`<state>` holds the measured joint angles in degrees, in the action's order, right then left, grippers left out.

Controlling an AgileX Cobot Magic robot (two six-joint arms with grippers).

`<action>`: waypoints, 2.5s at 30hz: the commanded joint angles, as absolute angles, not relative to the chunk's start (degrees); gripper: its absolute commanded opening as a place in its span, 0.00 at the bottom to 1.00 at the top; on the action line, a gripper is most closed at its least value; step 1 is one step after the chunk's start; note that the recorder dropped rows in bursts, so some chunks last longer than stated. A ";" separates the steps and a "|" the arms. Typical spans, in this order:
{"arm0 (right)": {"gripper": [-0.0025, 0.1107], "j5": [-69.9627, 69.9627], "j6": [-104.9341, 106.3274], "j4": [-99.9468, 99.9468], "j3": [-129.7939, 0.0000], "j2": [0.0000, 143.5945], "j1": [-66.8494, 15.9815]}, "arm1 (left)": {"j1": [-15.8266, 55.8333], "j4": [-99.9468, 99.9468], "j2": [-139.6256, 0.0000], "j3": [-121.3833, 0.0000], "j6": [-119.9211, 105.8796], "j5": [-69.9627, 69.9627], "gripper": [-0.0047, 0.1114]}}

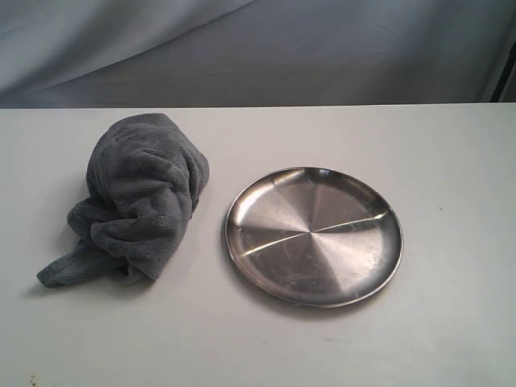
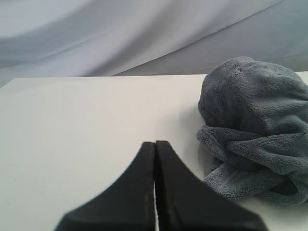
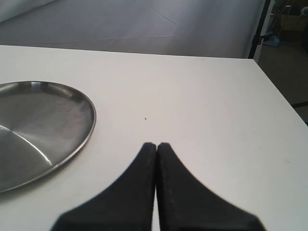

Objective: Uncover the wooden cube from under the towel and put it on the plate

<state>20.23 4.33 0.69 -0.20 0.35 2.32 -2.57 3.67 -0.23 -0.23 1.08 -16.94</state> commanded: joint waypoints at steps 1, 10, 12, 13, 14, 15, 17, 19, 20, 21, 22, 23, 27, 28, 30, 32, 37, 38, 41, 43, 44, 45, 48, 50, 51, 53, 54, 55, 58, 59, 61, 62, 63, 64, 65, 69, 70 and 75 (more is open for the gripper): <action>0.02 19.90 4.26 0.55 0.00 0.00 2.09 | -2.65 3.56 0.00 0.00 1.19 -16.34 0.04; 0.02 19.90 4.26 0.55 0.00 0.00 2.09 | -2.65 -8.59 0.00 0.00 2.80 -7.61 0.04; 0.02 19.90 4.26 0.55 0.00 0.00 2.09 | -2.65 -9.35 0.00 0.00 2.80 -4.13 0.04; 0.02 19.90 4.26 0.55 0.00 0.00 2.09 | -2.65 -9.23 0.00 0.00 2.95 -1.53 0.04; 0.02 19.90 4.26 0.55 0.00 0.00 2.09 | -2.65 -9.61 0.00 0.00 2.92 1.38 0.04; 0.02 19.90 4.26 0.55 0.00 0.00 2.09 | -2.65 -10.79 0.00 0.00 3.10 3.99 0.04; 0.02 19.90 4.26 0.55 0.00 0.00 2.09 | -2.65 -12.56 0.00 0.00 5.34 10.28 0.04; 0.02 19.90 4.26 0.55 0.00 0.00 2.09 | -2.65 -12.55 0.00 0.00 10.76 15.24 0.04; 0.02 19.90 4.26 0.55 0.00 0.00 2.09 | -2.65 -12.55 0.00 0.00 14.03 17.09 0.04; 0.02 19.90 4.26 0.55 0.00 0.00 2.09 | -2.65 -12.55 0.00 0.00 16.56 18.67 0.04; 0.02 19.90 4.26 0.55 0.00 0.00 2.09 | -2.65 -12.55 0.00 0.00 18.97 20.14 0.04; 0.02 19.90 4.26 0.55 0.00 0.00 2.09 | -2.65 -11.46 0.00 0.00 21.50 21.84 0.04; 0.02 19.90 4.26 0.55 0.00 0.00 2.09 | -2.65 1.88 0.00 0.00 25.75 33.04 0.04; 0.02 19.90 4.26 0.55 0.00 0.00 2.09 | -2.65 5.72 0.00 0.00 26.89 36.57 0.04; 0.02 19.90 4.26 0.55 0.00 0.00 2.09 | -2.65 10.44 -0.11 0.00 30.86 39.80 0.04; 0.02 19.90 4.26 0.55 0.00 0.00 2.09 | -2.65 11.56 -1.69 0.00 33.33 40.41 0.04; 0.02 19.90 4.26 0.55 0.00 0.00 2.09 | -2.65 14.49 -9.21 -3.78 33.34 31.03 0.04; 0.02 19.90 4.26 0.55 0.00 0.00 2.09 | -2.65 17.34 -11.52 -6.27 34.70 28.51 0.04; 0.02 19.90 4.26 0.55 0.00 0.00 2.09 | -2.65 28.04 -19.35 -13.15 43.72 25.91 0.04; 0.02 19.90 4.26 0.55 0.00 0.00 2.09 | -2.65 33.75 -24.85 -17.74 47.23 26.94 0.04; 0.02 19.90 4.26 0.55 0.00 0.00 2.09 | -2.65 36.05 -27.95 -20.33 48.82 27.06 0.04; 0.02 19.90 4.26 0.55 0.00 0.00 2.09 | -2.65 37.88 -31.01 -22.78 50.74 27.06 0.04; 0.02 19.90 4.26 0.55 0.00 0.00 2.09 | -2.65 39.78 -39.88 -28.95 52.47 26.69 0.04; 0.02 19.90 4.26 0.55 0.00 0.00 2.09 | -2.65 40.59 -44.92 -32.61 52.36 26.52 0.04; 0.02 19.90 4.26 0.55 0.00 0.00 2.09 | -2.65 41.90 -46.75 -34.27 52.36 26.52 0.04; 0.02 19.90 4.26 0.55 0.00 0.00 2.09 | -2.65 46.64 -50.04 -36.81 54.02 24.99 0.04; 0.02 19.90 4.26 0.55 0.00 0.00 2.09 | -2.65 48.43 -50.81 -37.34 55.32 24.67 0.04; 0.02 19.90 4.26 0.55 0.00 0.00 2.09 | -2.65 49.28 -51.51 -37.71 55.74 23.97 0.04; 0.02 19.90 4.26 0.55 0.00 0.00 2.09 | -2.65 48.53 -52.27 -38.68 54.99 21.96 0.04; 0.02 19.90 4.26 0.55 0.00 0.00 2.09 | -2.65 48.53 -52.27 -39.17 54.87 21.41 0.04; 0.02 19.90 4.26 0.55 0.00 0.00 2.09 | -2.65 48.53 -52.27 -40.37 54.76 20.21 0.04; 0.02 19.90 4.26 0.55 0.00 0.00 2.09 | -2.65 48.53 -52.12 -40.89 54.76 19.74 0.04; 0.02 19.90 4.26 0.55 0.00 0.00 2.09 | -2.65 48.53 -52.12 -41.13 54.76 19.43 0.04; 0.02 19.90 4.26 0.55 0.00 0.00 2.09 | -2.65 48.53 -52.01 -41.27 54.76 19.45 0.04; 0.02 19.90 4.26 0.55 0.00 0.00 2.09 | -2.65 48.53 -52.00 -41.41 54.76 19.45 0.04; 0.02 19.90 4.26 0.55 0.00 0.00 2.09 | -2.65 48.53 -52.00 -41.56 54.76 19.14 0.04; 0.02 19.90 4.26 0.55 0.00 0.00 2.09 | -2.65 48.53 -52.00 -41.56 54.76 19.14 0.04; 0.02 19.90 4.26 0.55 0.00 0.00 2.09 | -2.65 48.53 -52.14 -41.59 52.93 19.25 0.04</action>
